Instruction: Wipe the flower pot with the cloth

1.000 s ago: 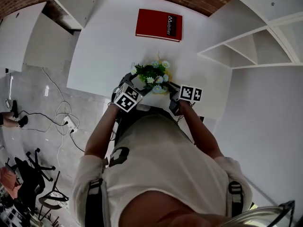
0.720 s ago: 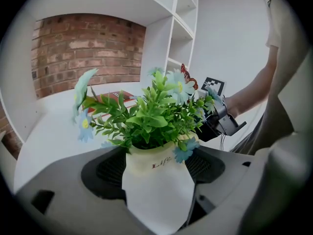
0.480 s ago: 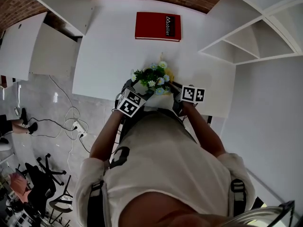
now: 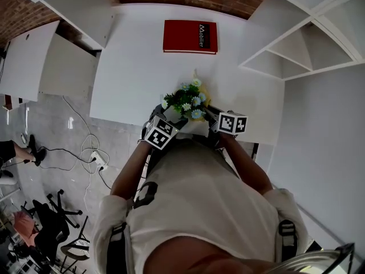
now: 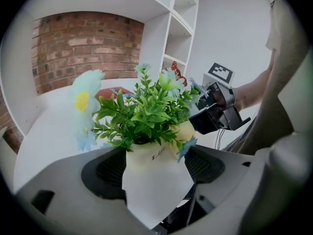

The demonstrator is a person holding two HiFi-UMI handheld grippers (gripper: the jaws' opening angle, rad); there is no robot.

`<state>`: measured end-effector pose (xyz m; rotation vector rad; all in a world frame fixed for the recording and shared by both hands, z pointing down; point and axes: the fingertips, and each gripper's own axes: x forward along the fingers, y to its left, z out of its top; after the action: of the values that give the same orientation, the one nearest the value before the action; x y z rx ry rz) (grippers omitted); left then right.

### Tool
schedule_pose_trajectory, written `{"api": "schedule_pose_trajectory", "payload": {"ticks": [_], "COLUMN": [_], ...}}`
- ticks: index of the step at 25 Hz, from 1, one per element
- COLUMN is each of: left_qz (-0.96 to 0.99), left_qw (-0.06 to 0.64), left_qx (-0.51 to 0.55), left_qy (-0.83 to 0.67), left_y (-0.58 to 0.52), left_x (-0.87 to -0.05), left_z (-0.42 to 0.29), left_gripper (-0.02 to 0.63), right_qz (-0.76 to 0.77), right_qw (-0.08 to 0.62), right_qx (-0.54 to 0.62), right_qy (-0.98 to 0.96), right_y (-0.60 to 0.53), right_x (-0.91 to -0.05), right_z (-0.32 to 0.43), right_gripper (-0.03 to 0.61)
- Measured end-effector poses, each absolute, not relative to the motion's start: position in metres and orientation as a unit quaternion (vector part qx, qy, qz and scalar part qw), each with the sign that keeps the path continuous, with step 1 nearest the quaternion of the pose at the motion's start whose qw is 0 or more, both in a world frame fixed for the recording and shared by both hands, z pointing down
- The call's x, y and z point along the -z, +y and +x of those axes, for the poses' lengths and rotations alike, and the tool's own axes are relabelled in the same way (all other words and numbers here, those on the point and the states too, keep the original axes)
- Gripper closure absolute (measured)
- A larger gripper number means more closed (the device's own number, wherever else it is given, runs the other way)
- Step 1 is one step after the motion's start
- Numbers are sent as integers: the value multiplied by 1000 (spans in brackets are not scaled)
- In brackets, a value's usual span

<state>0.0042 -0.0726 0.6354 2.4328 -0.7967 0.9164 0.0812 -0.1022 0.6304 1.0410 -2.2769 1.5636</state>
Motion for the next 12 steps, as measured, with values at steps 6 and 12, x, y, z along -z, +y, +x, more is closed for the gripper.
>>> {"api": "schedule_pose_trajectory", "payload": {"ticks": [6, 12], "left_qz": [874, 871], "left_qw": [210, 215], "left_qx": [-333, -335], "left_qy": [-286, -288], "left_y": [-62, -60], "left_x": [-635, -635], "left_z": [6, 3], "left_gripper": [255, 255], "right_qz": [365, 368], "right_qw": [105, 120], "right_qx": [-553, -548], "right_qy": [-741, -741], "right_y": [-89, -91], "right_x": [-661, -663], "right_z": [84, 88], "right_gripper": [486, 485]}}
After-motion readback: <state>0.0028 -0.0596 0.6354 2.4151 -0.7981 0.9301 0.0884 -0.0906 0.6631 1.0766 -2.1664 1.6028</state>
